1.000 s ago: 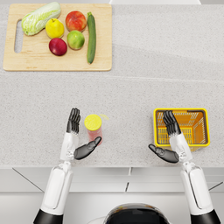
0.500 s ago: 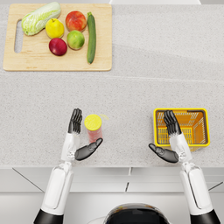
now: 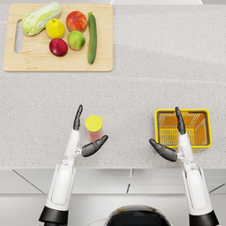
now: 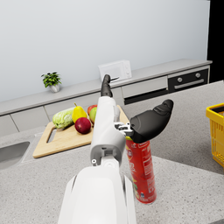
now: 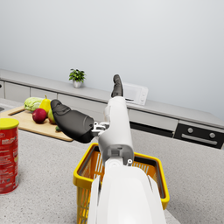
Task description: Pick up the red potato chip and place it into the yellow basket
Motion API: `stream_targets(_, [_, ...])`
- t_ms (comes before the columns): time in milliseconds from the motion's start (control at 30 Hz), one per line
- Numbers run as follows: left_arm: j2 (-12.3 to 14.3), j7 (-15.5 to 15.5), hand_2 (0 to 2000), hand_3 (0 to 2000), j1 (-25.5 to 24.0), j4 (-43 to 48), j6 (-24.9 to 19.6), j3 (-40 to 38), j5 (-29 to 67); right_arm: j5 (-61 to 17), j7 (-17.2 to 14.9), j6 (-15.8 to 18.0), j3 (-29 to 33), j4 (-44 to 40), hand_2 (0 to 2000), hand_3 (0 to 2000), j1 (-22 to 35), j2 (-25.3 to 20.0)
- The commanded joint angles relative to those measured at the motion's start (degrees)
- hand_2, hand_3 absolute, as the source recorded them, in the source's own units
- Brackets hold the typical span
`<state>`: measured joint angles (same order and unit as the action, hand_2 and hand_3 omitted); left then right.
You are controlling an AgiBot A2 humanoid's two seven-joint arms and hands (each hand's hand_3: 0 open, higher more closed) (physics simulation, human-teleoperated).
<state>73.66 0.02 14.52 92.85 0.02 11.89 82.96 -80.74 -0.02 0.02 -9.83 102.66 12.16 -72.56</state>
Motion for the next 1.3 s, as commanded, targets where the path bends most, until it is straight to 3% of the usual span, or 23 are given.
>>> stream_targets(33, [1.28,-0.01,0,0,2.75,-9.45,-0.01,0.76,0.35,-0.25,0.01,-0.01,-0.84,0.59,0,0,0.56,-0.41])
stream_targets(267, [3.40,-0.02,0,0,5.98,-25.43,-0.02,2.05,1.13,-0.81,0.02,-0.02,-3.23,-1.14,0,0,1.40,-1.87])
stream_targets(600, [7.03,-0.02,0,0,11.32,-36.67,-0.02,5.83,1.22,-0.87,0.02,-0.02,-4.96,-4.70,0,0,2.44,-3.84])
stream_targets(633, [7.35,-0.02,1361,327,11.83,-37.96,-0.02,5.45,1.22,-0.87,0.02,-0.02,-4.76,-4.84,0,0,2.68,-4.09])
stream_targets(667, [7.67,-0.07,2000,653,12.37,-39.57,-0.51,4.86,1.20,-0.87,0.02,-0.02,-4.76,-4.70,0,0,2.38,-4.07])
stream_targets(800, [8.60,-0.55,2000,1960,14.22,-44.58,-3.09,5.13,1.14,-0.87,0.02,-0.02,-4.38,-4.05,0,0,1.94,-4.36])
stream_targets(867, [9.10,-0.89,2000,2000,15.34,-47.74,-2.30,5.91,1.08,-0.86,0.02,-0.02,-4.53,-3.57,0,0,1.97,-4.63])
stream_targets(967, [7.21,-0.72,2000,2000,10.06,-24.87,-1.53,5.84,1.13,-0.86,0.02,-0.02,-5.06,-4.29,0,0,2.44,-5.27])
stream_targets(1100, [8.25,-0.12,2000,2000,10.60,-5.10,-4.33,5.04,1.24,-0.86,0.02,-0.02,-8.31,-6.62,0,0,4.98,-7.33])
stream_targets(1300, [11.58,-0.22,2000,2000,12.99,2.08,-6.29,10.69,1.21,-0.86,0.02,-0.02,-12.03,-10.09,0,0,8.80,-10.60])
